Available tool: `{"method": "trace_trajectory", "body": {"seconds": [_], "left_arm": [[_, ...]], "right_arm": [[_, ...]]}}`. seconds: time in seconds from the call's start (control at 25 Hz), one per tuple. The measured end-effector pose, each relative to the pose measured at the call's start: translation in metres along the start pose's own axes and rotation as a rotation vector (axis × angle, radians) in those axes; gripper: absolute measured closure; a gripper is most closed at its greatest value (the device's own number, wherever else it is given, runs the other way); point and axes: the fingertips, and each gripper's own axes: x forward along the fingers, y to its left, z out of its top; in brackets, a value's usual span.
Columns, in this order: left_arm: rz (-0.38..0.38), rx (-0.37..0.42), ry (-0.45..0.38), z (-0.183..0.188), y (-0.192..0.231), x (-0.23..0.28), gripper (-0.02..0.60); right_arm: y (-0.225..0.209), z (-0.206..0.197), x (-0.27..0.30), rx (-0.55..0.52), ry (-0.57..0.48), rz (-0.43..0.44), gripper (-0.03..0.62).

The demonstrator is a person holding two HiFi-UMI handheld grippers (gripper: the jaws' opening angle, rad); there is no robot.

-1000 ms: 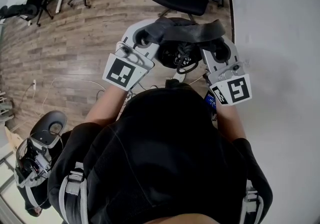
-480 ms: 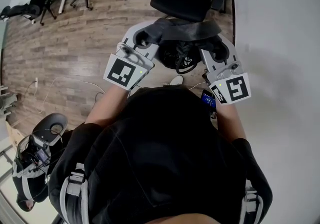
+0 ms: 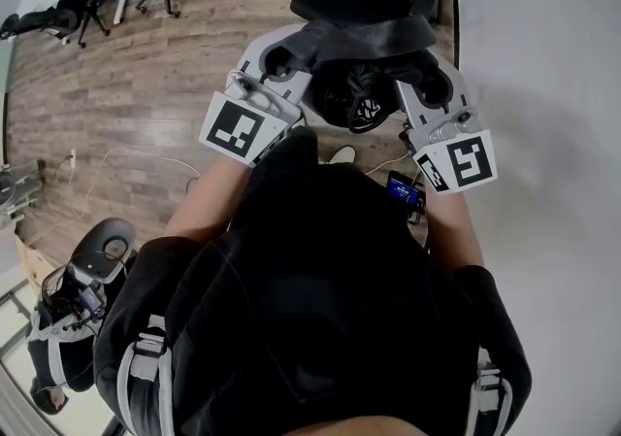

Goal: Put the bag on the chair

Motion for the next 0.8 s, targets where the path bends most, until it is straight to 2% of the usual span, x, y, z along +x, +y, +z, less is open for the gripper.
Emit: {"method": "trace_trajectory", "body": {"seconds": [0.2,0.4,0.52,0.8], "left_arm": [[-0.029,-0.001,-0.002,-0.016,0.026,0.009,0.545],[-0.068,-0.006,0.012,-0.006,0.068,0.034,0.545],[-0.090,-0.004,-0.021,-0.006,0.096,0.048,0.545],[-0.150,-0.014,-0.021,-0.013,0.199,0.081,0.546]], "right_arm": [[-0.008,-0.013,0.026,-0.003,0.000,-0.028,0.516],[-0.030,0.000,0.062,0.001,0.023,-0.064,0.516],[-0.042,-0.001,0.090,0.004,0.025,-0.096,0.516],[-0.073,0.001,0.189,0.016,0.049,-0.162,0.516]]}}
